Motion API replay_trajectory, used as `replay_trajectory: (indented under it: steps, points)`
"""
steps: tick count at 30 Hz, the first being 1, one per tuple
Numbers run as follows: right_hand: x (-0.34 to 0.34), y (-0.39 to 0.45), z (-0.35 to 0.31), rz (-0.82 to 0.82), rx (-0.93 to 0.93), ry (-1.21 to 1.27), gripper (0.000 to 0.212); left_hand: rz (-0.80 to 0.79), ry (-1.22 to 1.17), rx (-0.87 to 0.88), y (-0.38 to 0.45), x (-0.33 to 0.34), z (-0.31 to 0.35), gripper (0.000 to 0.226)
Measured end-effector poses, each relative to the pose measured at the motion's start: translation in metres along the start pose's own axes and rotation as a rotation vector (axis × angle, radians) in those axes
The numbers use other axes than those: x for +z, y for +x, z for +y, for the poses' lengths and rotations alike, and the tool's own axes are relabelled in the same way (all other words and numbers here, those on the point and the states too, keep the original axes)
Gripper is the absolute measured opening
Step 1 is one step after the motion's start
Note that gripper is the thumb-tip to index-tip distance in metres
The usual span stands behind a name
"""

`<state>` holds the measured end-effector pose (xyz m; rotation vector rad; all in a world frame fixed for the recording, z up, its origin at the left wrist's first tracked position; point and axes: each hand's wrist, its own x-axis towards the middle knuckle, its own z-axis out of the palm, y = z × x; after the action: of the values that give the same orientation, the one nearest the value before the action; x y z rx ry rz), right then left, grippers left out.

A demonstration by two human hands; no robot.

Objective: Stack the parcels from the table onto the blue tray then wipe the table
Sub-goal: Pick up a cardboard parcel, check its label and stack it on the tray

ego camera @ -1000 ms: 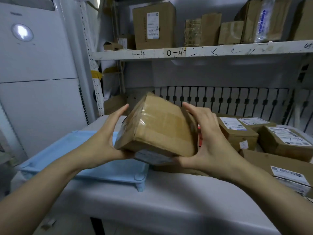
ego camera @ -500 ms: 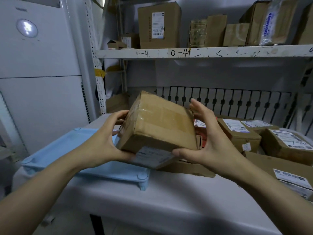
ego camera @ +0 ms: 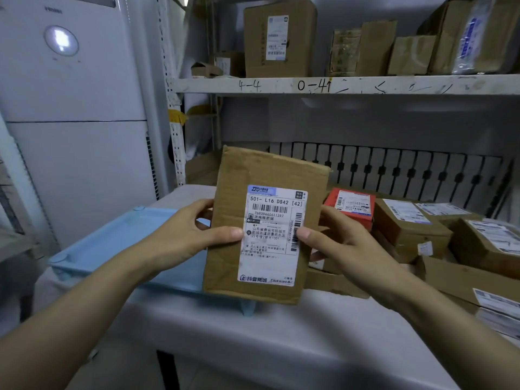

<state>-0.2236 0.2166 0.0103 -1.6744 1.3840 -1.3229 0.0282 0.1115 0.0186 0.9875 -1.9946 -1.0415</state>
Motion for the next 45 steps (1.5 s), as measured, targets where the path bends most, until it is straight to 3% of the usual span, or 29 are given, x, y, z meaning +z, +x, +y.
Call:
replay_trajectory:
  steps: [2, 5, 9, 11, 13, 17, 19, 21, 23, 25, 27, 30, 32, 34, 39, 45]
  points:
    - [0.003, 0.004, 0.0, 0.045, -0.009, 0.003, 0.037, 0.053, 0.027, 0.003, -0.001, 0.002, 0.001, 0.085]
    - [0.014, 0.009, -0.001, 0.187, -0.03, 0.041, 0.041, 0.273, 0.11, 0.032, -0.001, 0.008, 0.001, 0.101]
    - [0.035, 0.012, -0.005, 0.246, 0.0, 0.245, 0.088, 0.524, 0.331, 0.063, 0.001, 0.02, 0.003, 0.121]
    - [0.043, 0.013, -0.004, 0.23, 0.001, 0.3, 0.098, 0.559, 0.456, 0.091, -0.002, 0.029, 0.011, 0.125]
    - [0.047, 0.014, -0.002, 0.215, 0.002, 0.365, 0.095, 0.554, 0.549, 0.127, -0.008, 0.037, 0.021, 0.128]
    - [0.041, 0.016, 0.005, 0.202, 0.035, 0.48, 0.101, 0.441, 0.643, 0.184, -0.018, 0.049, 0.034, 0.129]
    - [0.035, 0.016, 0.012, 0.224, 0.083, 0.522, 0.097, 0.346, 0.592, 0.223, -0.022, 0.054, 0.039, 0.126]
    - [0.03, 0.013, 0.014, 0.232, 0.138, 0.59, 0.08, 0.266, 0.42, 0.237, -0.026, 0.057, 0.044, 0.115]
    - [0.025, 0.009, 0.014, 0.206, 0.201, 0.728, 0.059, 0.175, 0.174, 0.228, -0.027, 0.06, 0.049, 0.089]
    - [0.018, 0.005, 0.015, 0.234, 0.249, 0.888, 0.053, 0.127, -0.034, 0.237, -0.026, 0.064, 0.051, 0.064]
    - [0.009, 0.001, 0.018, 0.281, 0.277, 1.01, 0.051, 0.137, -0.097, 0.237, -0.025, 0.068, 0.051, 0.048]
    - [0.001, -0.002, 0.023, 0.292, 0.303, 1.141, 0.052, 0.153, -0.088, 0.054, -0.022, 0.075, 0.048, 0.05]
    - [-0.002, -0.003, 0.029, 0.291, 0.318, 1.164, 0.053, 0.025, -0.316, -0.155, -0.02, 0.079, 0.045, 0.058]
    - [-0.005, -0.005, 0.032, 0.294, 0.339, 1.144, 0.052, -0.069, -0.477, -0.244, -0.019, 0.083, 0.042, 0.06]
    - [-0.013, -0.008, 0.041, 0.279, 0.4, 1.098, 0.041, 0.034, -0.507, -0.244, -0.018, 0.083, 0.041, 0.034]
    - [-0.016, -0.01, 0.042, 0.289, 0.434, 1.083, 0.039, 0.06, -0.455, -0.18, -0.017, 0.082, 0.041, 0.039]
